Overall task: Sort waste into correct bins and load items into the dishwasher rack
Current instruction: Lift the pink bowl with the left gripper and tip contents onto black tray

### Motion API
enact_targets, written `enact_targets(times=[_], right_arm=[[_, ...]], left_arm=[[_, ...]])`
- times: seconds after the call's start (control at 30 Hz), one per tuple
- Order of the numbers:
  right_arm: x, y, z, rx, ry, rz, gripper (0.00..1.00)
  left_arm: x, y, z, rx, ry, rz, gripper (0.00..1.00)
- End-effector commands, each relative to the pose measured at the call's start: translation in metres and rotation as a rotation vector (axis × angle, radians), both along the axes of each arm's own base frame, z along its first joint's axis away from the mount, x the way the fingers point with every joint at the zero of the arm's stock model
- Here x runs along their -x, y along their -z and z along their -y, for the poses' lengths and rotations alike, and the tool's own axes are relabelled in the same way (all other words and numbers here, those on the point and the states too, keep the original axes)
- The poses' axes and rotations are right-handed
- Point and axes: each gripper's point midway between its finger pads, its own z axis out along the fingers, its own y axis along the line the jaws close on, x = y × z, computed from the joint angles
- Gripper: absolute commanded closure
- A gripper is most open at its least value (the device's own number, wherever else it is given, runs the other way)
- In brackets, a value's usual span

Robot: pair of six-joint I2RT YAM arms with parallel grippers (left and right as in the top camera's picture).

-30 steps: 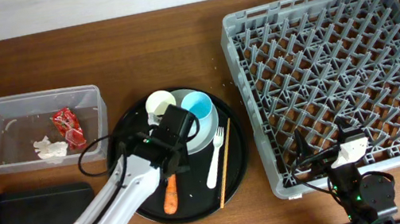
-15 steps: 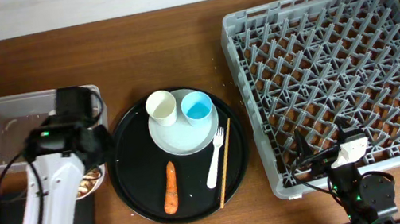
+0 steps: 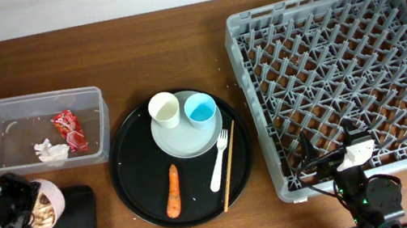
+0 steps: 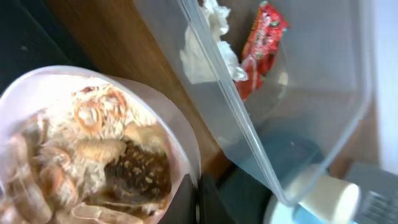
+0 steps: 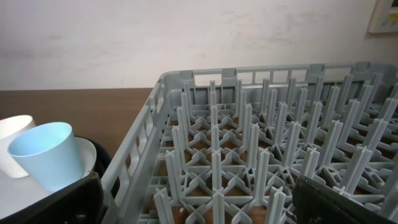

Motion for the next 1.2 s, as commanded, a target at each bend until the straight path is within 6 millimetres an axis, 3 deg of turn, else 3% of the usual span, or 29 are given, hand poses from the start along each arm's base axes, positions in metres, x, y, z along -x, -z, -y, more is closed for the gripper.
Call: enact_targets(times=[0.0,0.07,0.2,0.3,0.37,0.57,0.63,0.9,1.0,1.03,1.07,1.1,1.17], right_arm=[[0.000,0.002,0.001,0.000,0.006,-0.002,0.01],[0.000,0.002,0.001,0.000,0.006,-0.002,0.01],[0.000,0.002,0.001,0.000,0.006,-0.002,0.01],[0.000,0.002,0.001,0.000,0.006,-0.002,0.01],[0.000,0.002,0.001,0.000,0.006,-0.002,0.01],[0.000,0.002,0.001,0.000,0.006,-0.002,0.01],[0.000,0.002,0.001,0.000,0.006,-0.002,0.01],[0.000,0.002,0.001,0.000,0.006,-0.002,0.01],[0.000,0.002,0.001,0.000,0.006,-0.002,0.01],[0.000,0.002,0.001,0.000,0.006,-0.002,0.01],[0.000,0.002,0.001,0.000,0.006,-0.003,0.01],[0.000,0.002,0.001,0.000,0.006,-0.002,0.01],[0.000,0.002,0.001,0.000,0.006,-0.002,0.01]], left_arm=[[-0.001,-0.030,0.008,0.149,0.083,0.318,1.00],[0.005,-0.048,0.012,0.189,0.136,0.518,1.00],[0.043,-0.021,-0.003,0.195,0.001,0.561,1.00],[0.044,-0.029,0.002,0.205,0.017,0.621,1.00],[0.042,-0.050,0.014,0.216,0.067,0.749,1.00],[0.060,-0.063,0.007,0.223,-0.026,0.821,1.00],[0.063,-0.066,0.010,0.292,-0.076,0.815,1.00],[0.063,-0.079,0.005,0.228,-0.059,0.908,1.00],[0.064,-0.080,0.008,0.313,-0.106,0.894,1.00],[0.063,-0.084,0.002,0.256,-0.079,0.934,1.00],[0.064,-0.085,0.009,0.341,-0.124,0.913,1.00],[0.063,-0.084,0.003,0.255,-0.078,0.932,1.00],[0.063,-0.079,0.004,0.243,-0.069,0.903,1.00]])
